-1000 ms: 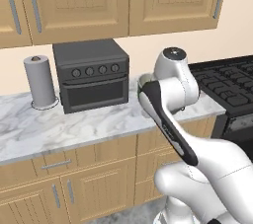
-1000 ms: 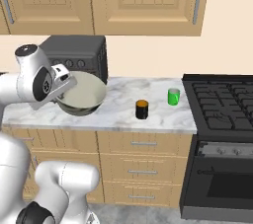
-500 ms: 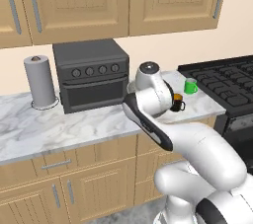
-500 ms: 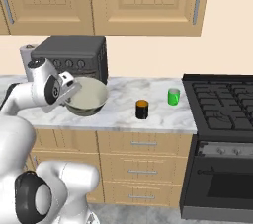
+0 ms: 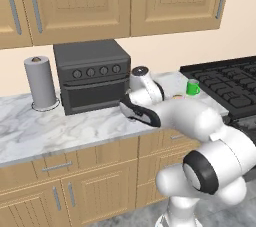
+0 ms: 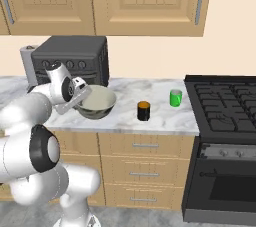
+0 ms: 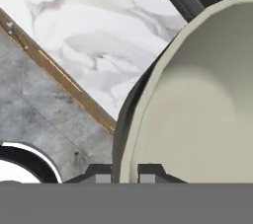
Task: Clear the mugs and bowl far away from the sink.
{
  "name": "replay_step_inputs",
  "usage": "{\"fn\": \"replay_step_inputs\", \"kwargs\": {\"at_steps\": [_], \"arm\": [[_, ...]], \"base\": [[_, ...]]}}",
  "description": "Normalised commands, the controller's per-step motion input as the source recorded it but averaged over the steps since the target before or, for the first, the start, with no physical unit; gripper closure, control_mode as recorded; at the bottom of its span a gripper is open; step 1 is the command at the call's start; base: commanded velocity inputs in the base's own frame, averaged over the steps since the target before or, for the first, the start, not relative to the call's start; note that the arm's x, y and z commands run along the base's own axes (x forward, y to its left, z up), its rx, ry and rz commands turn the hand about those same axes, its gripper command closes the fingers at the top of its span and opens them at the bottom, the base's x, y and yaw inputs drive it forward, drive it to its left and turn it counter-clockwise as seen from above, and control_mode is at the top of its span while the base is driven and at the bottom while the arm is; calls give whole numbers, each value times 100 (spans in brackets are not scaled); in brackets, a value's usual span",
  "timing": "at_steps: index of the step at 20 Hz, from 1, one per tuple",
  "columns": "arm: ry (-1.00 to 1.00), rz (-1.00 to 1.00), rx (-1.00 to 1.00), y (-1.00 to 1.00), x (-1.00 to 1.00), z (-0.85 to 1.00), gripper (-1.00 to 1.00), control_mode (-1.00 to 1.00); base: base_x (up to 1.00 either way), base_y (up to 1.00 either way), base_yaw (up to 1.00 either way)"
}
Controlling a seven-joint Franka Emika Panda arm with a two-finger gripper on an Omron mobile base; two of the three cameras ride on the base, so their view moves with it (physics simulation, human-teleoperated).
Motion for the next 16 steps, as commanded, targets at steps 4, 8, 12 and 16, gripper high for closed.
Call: {"fn": "replay_step_inputs", "kwargs": {"at_steps": [4,8,12,16], "arm": [[18,0,-10,-22,33,-48,100,-100],[5,0,-10,-4,38,-56,100,-100],[1,2,-13,0,39,-77,100,-100],[-8,6,-10,0,43,-57,100,-100]], "base": [[0,0,0],[0,0,0],[0,0,0],[0,0,0]]}}
